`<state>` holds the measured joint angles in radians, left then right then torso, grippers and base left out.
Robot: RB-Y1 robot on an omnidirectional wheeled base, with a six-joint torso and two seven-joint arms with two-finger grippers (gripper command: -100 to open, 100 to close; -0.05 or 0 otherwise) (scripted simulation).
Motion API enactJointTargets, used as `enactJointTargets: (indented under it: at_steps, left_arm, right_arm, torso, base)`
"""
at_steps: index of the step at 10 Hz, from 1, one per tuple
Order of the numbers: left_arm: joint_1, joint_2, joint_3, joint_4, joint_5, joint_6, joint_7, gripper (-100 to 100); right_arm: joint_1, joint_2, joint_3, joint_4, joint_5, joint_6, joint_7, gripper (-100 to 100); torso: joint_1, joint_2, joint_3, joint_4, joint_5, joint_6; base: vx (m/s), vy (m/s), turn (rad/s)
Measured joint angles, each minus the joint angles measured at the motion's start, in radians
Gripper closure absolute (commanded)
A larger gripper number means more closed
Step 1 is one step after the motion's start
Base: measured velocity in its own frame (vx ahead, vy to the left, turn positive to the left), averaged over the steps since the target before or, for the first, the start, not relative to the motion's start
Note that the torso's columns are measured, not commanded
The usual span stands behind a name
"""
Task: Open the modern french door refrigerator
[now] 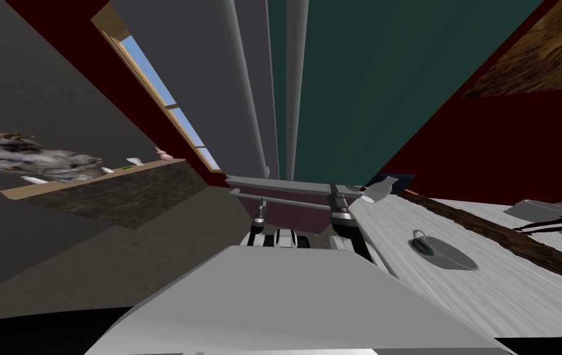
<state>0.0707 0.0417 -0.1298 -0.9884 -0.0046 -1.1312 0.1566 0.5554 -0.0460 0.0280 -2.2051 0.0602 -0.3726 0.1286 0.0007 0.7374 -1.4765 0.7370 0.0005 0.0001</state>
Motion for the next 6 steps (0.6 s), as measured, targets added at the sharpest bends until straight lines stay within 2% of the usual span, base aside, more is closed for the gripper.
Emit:
enactJointTargets:
  at_steps: [1,2,6]
  left_arm:
    - [0.014,0.000,-0.002,0.001,-0.001,-0.018,-0.001,100]
    - [0.015,0.000,-0.003,0.001,-0.002,-0.022,-0.001,100]
    - [-0.012,-0.002,-0.004,-0.025,-0.003,0.045,0.003,100]
  right_arm:
    - [0.000,0.000,0.000,0.000,0.000,0.000,0.000,0]
    - [0.000,0.000,0.000,0.000,0.000,0.000,0.000,0]
    - [-0.001,0.000,0.000,0.000,0.000,0.000,0.000,0]
  torso:
    - [0.000,-0.001,0.000,-0.002,0.001,0.001]
    - [0.000,-0.002,-0.001,-0.001,0.000,0.001]
    - [0.000,0.006,0.003,0.005,-0.002,-0.001]
  base:
    - [0.000,0.000,0.000]
    - [-0.108,0.006,0.033]
    - [-0.195,0.029,0.029]
